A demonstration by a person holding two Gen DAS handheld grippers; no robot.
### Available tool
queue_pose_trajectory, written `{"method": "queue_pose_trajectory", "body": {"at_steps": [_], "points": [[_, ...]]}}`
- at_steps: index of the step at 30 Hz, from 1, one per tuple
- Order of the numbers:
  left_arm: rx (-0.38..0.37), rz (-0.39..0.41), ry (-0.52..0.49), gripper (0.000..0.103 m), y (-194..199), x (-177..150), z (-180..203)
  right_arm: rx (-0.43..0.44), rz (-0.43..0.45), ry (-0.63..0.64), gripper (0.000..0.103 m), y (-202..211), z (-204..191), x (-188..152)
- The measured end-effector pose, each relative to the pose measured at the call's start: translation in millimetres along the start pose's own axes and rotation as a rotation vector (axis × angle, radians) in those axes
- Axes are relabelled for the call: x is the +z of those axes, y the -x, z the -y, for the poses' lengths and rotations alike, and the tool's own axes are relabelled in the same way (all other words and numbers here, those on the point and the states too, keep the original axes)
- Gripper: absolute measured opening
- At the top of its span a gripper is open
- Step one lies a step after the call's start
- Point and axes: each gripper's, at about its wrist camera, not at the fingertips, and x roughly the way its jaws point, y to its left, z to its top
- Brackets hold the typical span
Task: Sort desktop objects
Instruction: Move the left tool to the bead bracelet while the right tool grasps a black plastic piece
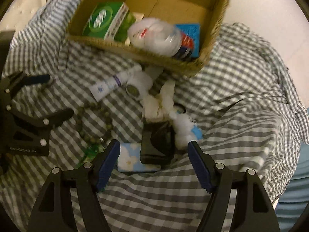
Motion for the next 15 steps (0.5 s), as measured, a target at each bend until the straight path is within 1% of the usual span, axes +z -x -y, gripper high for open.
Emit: {"method": "queue_pose_trajectory", "body": {"at_steps": [2, 5, 9, 11, 12, 13, 14, 15], "points": [[-0.020, -0.027, -0.004, 0.095, -6, -1, 1, -0.018, -0.028, 0.024, 0.072, -11, -4, 2], [-0.026, -0.044, -0.011, 0.095, -11, -3, 1, -0.049, -0.058, 0.032, 0.071, -26, -5, 5], [-0.044, -0.062, -0.017, 0.095, -17, -4, 1, -0.058, -0.114, 0.054, 0.071, -51, -5, 7], [-0.039, -0.070, -0.028, 0.095, -19, -5, 3, -0.082, -0.151, 0.068, 0.071, -65, -8, 6], [-0.032, -0.080, -0.033, 0.095, -22, -6, 5, -0.077, -0.163, 0.081, 0.071, -69, -10, 5], [-0.035, -0.090, -0.034, 0.093, -24, -7, 6, -0.067, -0.169, 0.091, 0.054, -72, -12, 5], [-0.038, -0.104, -0.037, 0.089, -27, -8, 6, -0.061, -0.181, 0.094, 0.045, -76, -13, 5], [-0.036, -0.116, -0.040, 0.087, -31, -9, 8, -0.056, -0.198, 0.098, 0.045, -80, -13, 4]]}}
